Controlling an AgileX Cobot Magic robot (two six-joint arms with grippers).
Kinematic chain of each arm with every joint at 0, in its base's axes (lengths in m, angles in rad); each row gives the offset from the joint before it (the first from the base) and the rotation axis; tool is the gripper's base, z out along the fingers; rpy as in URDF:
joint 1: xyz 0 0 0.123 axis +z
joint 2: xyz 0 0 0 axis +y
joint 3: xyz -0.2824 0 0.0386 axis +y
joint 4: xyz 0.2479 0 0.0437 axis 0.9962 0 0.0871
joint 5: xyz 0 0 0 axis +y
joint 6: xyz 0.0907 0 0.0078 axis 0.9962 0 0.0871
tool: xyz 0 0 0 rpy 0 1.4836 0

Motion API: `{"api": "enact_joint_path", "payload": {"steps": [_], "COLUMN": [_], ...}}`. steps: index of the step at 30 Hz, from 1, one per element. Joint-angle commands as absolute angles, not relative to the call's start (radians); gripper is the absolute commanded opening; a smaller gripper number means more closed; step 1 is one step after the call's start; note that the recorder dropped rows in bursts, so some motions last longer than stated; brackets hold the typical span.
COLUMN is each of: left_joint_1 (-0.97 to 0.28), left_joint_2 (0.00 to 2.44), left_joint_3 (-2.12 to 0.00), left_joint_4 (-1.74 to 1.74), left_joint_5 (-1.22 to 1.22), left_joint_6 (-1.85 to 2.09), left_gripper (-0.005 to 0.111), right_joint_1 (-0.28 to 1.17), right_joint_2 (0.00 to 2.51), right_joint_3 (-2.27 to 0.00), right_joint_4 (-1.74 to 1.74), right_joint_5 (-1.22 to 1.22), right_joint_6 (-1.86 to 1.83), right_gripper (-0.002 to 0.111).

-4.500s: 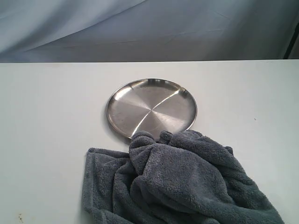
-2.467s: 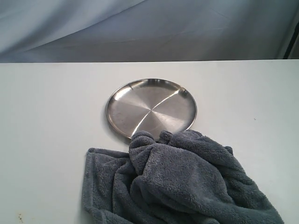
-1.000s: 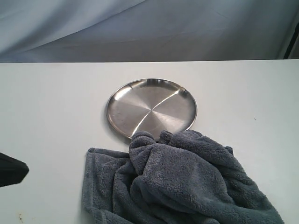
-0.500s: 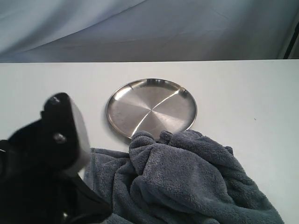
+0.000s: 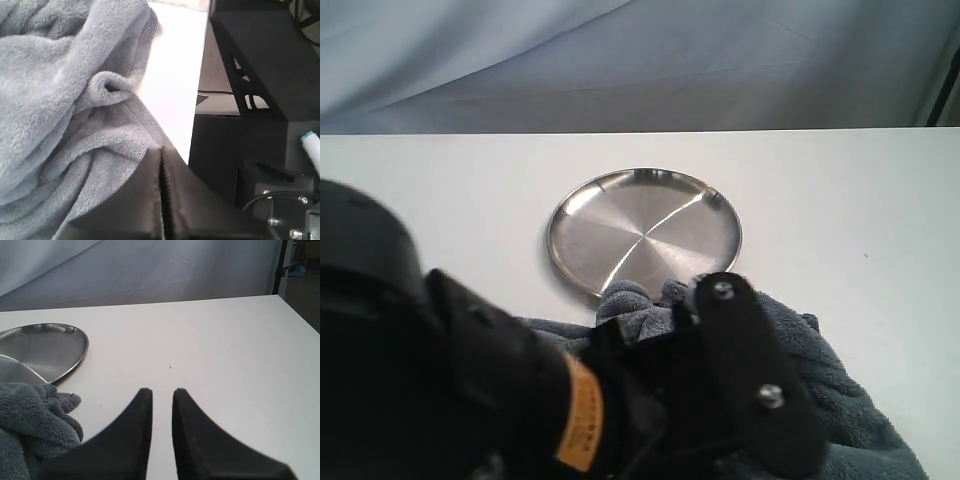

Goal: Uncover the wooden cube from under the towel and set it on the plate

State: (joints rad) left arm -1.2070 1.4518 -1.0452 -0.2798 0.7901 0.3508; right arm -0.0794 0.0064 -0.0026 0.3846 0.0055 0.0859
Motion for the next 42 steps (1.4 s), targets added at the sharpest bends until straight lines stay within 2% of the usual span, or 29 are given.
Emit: {"api": "enact_joint_path", "payload": {"steps": [1,8,13,22,26,29,36,42], "left_joint_1": [-1.226,-1.226,-1.196,-0.962,-0.864,-0.848,-0.875,-1.128], "left_joint_2": [1.567,1.697,1.745,1.759,1.759,1.759,1.752,1.752], "left_joint_3": [-1.202,-1.391,-1.478,-1.519,-1.517,-1.515,-1.426,-1.314], "left_joint_4": [-0.238,0.018,0.108,0.000,0.097,0.146,-0.051,0.045], "left_joint_5": [0.919,1.032,1.093,1.133,1.167,1.221,1.221,1.221], "left_joint_6": [0.257,-0.144,-0.268,-0.367,-0.273,-0.138,-0.019,-0.073], "left_gripper": [0.000,0.000,0.000,0.000,0.000,0.000,0.000,0.000], "right_joint_1": [-0.079,-0.079,-0.079,-0.079,-0.079,-0.079,-0.079,-0.079], "right_joint_2": [0.000,0.000,0.000,0.000,0.000,0.000,0.000,0.000], "right_joint_3": [0.000,0.000,0.000,0.000,0.000,0.000,0.000,0.000], "right_joint_4": [0.390,0.390,0.390,0.390,0.390,0.390,0.390,0.390], "right_joint_5": [0.017,0.017,0.017,0.017,0.017,0.017,0.017,0.017], "right_joint_6": [0.090,0.090,0.090,0.090,0.090,0.090,0.090,0.090], "right_gripper": [0.003,0.003,0.003,0.003,0.003,0.003,0.003,0.003]}}
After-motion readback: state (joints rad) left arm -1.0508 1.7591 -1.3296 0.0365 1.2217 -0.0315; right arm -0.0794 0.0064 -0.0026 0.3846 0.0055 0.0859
